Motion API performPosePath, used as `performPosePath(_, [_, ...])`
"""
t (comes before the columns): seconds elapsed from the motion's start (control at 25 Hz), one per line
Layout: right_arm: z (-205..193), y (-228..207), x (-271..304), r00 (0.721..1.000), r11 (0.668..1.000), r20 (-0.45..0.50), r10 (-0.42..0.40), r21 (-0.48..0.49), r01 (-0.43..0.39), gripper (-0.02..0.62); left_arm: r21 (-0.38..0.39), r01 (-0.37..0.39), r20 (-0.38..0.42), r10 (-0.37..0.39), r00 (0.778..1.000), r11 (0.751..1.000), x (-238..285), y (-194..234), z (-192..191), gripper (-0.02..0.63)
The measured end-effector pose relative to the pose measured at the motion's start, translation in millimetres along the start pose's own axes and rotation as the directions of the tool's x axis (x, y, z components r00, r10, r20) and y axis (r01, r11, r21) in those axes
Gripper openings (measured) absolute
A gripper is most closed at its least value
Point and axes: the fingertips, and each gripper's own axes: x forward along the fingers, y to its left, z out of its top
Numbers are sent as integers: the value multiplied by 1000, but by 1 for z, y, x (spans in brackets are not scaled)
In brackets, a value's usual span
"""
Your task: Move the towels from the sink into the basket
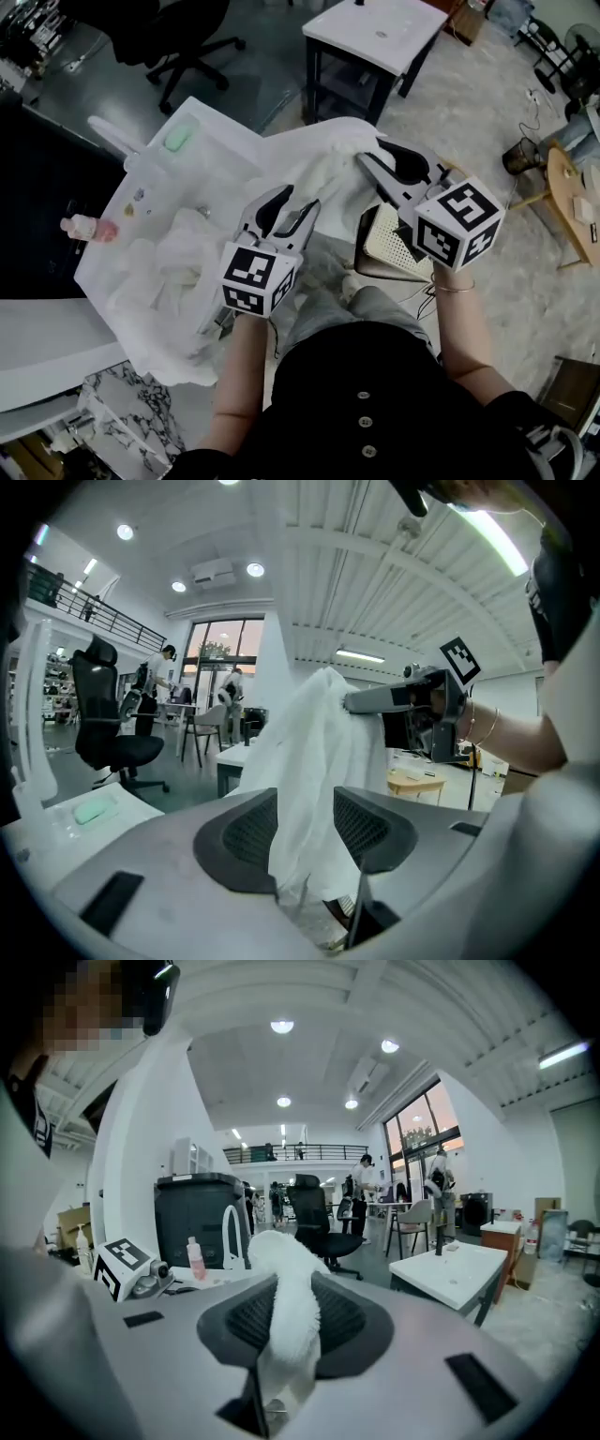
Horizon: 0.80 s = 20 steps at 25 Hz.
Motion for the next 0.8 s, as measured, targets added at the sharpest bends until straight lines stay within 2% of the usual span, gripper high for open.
performPosePath(0.16, [4, -26, -44, 996, 997, 42, -79, -9, 80, 92, 45, 83, -9, -83, 997, 995, 27, -30, 9, 189])
performPosePath(0.32, [-8, -52, -84, 984, 985, 46, -170, 3, 170, 92, 66, 165, -28, -164, 986, 984, 53, -60, 10, 189])
performPosePath(0.6, [-49, -89, -144, 953, 951, -9, -303, 65, 303, 92, 83, 270, -73, -265, 962, 959, 86, -112, 6, 189])
performPosePath(0.8, [-81, -107, -186, 924, 917, -64, -378, 115, 383, 94, 66, 317, -103, -309, 945, 946, 102, -140, -3, 189])
